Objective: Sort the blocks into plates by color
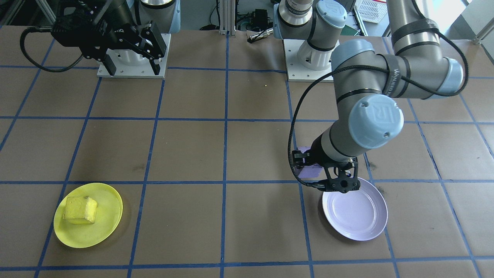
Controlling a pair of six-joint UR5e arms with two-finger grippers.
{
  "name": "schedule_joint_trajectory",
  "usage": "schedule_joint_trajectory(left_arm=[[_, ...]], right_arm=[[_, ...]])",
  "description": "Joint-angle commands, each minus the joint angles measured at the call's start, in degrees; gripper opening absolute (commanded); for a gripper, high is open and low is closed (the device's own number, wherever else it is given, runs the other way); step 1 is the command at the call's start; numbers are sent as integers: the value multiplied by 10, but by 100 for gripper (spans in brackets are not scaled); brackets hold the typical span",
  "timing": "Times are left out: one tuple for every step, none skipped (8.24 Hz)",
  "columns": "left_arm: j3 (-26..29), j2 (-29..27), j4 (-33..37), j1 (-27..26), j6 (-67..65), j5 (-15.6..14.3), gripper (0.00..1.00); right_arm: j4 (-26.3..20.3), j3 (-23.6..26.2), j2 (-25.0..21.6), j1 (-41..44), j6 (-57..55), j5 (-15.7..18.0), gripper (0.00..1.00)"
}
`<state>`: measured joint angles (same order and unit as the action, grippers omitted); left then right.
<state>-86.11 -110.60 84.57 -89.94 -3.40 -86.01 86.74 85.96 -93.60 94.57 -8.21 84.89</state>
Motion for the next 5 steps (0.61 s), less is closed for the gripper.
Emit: schedule_joint_trajectory(left_arm=[[19,-13,-45,96,147,-38,0],[19,-24,-64,115,200,-77,0],[19,-49,-86,122,209,-78,0],[20,-71,-112,124,211,-79,0],[19,-92,-141,124,210,-81,0]], right_arm=[[0,0,0,0,-1,0,100],[0,0,0,0,-1,0,100],[0,0,0,0,0,1,100],[0,0,0,0,-1,0,100],[0,0,0,0,-1,0,100]])
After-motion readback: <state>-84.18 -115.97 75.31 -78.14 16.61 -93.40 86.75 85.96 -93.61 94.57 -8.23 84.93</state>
